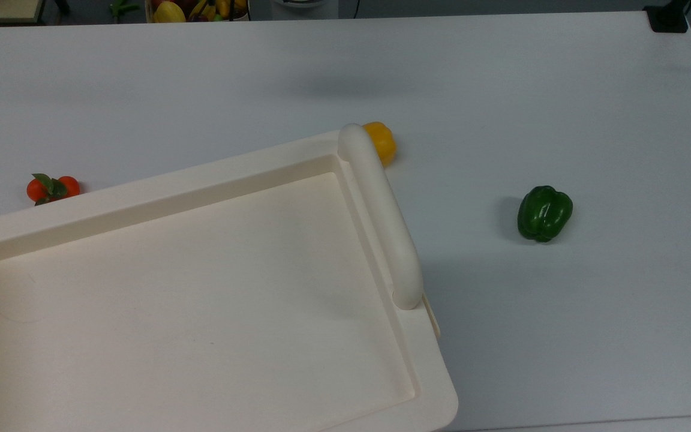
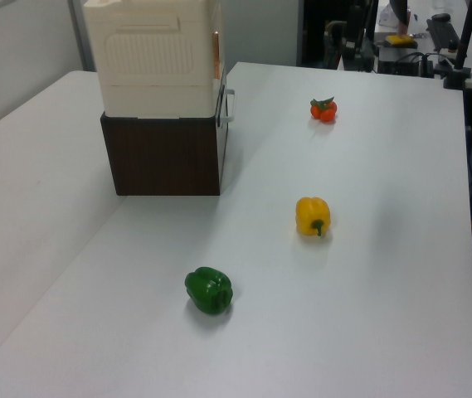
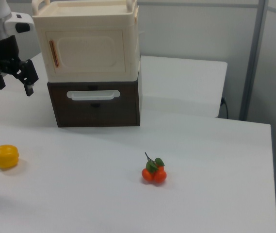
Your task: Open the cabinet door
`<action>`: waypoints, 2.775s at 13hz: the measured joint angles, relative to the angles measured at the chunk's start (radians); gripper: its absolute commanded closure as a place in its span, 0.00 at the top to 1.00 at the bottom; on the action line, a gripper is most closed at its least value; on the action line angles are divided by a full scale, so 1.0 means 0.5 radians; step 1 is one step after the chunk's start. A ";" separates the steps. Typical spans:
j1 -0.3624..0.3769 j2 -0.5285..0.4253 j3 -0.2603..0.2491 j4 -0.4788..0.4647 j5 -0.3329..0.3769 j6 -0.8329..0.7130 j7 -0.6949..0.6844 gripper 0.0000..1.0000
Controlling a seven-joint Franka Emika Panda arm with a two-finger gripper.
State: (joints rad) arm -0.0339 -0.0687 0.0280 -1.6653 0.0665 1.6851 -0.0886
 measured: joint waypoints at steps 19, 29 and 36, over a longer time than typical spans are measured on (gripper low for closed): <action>0.002 0.029 0.007 0.008 0.000 0.248 -0.008 1.00; 0.071 0.107 0.017 -0.001 0.138 1.072 -0.010 0.71; 0.167 0.347 0.018 0.021 0.138 1.574 -0.094 0.47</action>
State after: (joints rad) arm 0.0494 0.1046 0.0372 -1.6547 0.1356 2.4721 -0.1356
